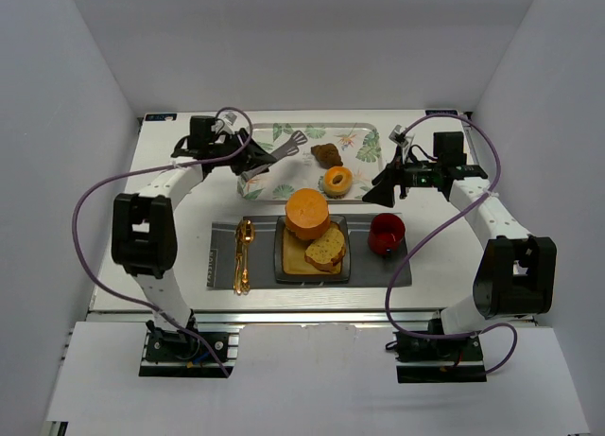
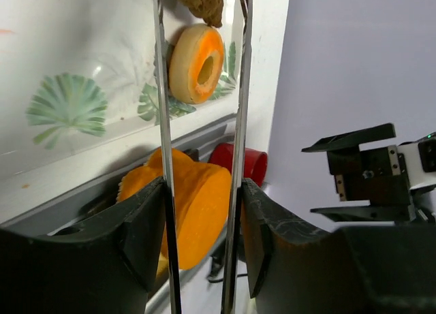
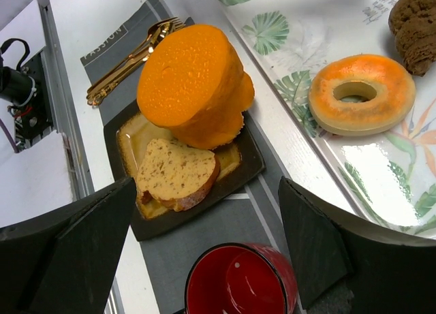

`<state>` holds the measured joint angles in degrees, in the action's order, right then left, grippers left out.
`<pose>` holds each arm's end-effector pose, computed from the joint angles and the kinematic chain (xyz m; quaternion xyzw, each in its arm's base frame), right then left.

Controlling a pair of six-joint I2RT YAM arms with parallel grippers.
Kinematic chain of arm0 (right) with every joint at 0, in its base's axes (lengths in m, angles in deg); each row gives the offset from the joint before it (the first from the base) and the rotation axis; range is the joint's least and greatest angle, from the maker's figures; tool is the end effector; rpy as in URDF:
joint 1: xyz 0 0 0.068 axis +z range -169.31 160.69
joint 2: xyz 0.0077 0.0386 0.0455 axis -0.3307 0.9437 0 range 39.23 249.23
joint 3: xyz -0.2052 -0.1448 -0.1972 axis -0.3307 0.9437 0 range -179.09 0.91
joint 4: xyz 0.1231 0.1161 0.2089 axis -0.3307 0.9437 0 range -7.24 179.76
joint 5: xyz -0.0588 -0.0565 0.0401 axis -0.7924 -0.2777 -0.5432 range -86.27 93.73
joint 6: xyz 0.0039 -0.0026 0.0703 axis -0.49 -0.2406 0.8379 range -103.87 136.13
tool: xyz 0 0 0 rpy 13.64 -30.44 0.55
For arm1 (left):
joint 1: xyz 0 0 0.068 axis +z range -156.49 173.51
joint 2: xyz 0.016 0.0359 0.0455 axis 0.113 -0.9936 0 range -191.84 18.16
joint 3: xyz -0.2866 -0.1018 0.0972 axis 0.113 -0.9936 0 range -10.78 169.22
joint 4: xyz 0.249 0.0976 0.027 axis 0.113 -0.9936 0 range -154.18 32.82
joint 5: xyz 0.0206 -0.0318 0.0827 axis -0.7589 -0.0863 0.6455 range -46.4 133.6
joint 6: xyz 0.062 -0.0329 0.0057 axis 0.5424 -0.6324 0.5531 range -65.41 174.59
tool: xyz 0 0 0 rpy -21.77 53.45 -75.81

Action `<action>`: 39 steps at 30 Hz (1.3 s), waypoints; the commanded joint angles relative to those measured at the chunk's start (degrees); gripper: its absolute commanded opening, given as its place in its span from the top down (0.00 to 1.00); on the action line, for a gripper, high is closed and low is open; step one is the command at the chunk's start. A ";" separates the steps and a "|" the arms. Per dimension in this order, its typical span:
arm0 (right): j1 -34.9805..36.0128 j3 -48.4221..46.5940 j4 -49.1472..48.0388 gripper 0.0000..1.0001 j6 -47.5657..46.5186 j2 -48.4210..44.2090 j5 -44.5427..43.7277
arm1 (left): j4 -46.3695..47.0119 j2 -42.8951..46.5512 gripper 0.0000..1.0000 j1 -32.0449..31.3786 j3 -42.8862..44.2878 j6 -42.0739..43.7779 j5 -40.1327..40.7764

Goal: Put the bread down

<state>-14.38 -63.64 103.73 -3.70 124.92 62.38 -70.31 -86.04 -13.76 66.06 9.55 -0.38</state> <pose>0.3257 0.0776 0.3195 -0.3650 0.7356 0.3980 0.4089 0.4278 -0.0949 0.2778 -0.1241 0.8475 -0.4763 0.1986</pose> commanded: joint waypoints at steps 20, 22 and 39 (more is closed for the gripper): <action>-0.53 3.03 -5.24 0.10 1.29 -2.28 0.41 | 6.97 -11.02 0.40 -6.18 5.69 -14.99 -5.32; -0.62 3.12 -5.41 0.11 1.38 -2.28 0.50 | 6.71 -11.90 0.40 -6.27 6.13 -14.91 -5.23; -1.06 3.82 -5.33 0.11 1.20 -2.98 0.50 | 20.24 -12.70 0.85 -6.53 4.81 -23.08 -5.93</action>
<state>-15.15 -60.12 99.64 -2.30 124.03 62.18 -54.94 -102.48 -20.18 70.70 -11.83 -5.30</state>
